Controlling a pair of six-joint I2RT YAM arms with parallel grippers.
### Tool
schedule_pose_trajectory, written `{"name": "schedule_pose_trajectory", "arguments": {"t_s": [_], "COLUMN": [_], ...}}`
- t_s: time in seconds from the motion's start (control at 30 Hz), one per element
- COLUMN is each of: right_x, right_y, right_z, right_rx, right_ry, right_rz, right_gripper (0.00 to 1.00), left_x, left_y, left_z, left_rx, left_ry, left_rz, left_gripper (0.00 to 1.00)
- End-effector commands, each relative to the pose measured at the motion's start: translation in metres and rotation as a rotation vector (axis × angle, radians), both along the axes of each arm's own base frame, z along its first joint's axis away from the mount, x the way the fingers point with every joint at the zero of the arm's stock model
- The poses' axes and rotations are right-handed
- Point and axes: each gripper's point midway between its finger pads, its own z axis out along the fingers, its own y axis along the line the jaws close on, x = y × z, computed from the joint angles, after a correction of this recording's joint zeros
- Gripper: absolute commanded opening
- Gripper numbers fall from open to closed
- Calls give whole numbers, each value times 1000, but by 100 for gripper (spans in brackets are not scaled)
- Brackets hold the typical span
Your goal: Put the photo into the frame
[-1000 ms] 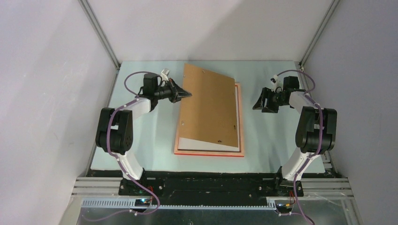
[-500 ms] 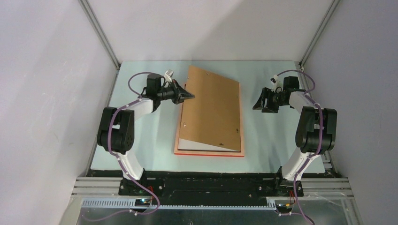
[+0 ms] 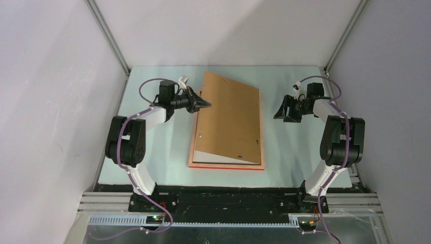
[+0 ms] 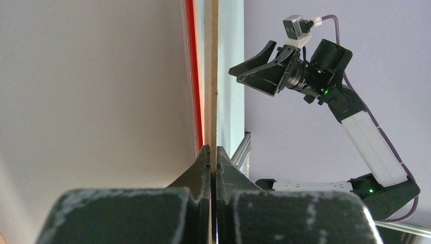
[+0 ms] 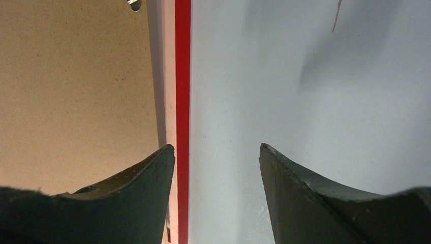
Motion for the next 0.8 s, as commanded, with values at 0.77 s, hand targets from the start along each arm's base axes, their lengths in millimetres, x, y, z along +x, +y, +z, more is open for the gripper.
{"name": "schedule_pose_trajectory", "arguments": {"t_s": [0.77], "right_x": [0], "right_y": [0], "right_z": [-3], "right_rx": [10], "right_ry": [0], "right_rz": [17], "right_gripper": [66], "left_x": [-5], "left_y": [-3], "left_z": [7], "left_rx": [-26], "left_ry": [-21], "left_rz": [3], "left_gripper": [0]}}
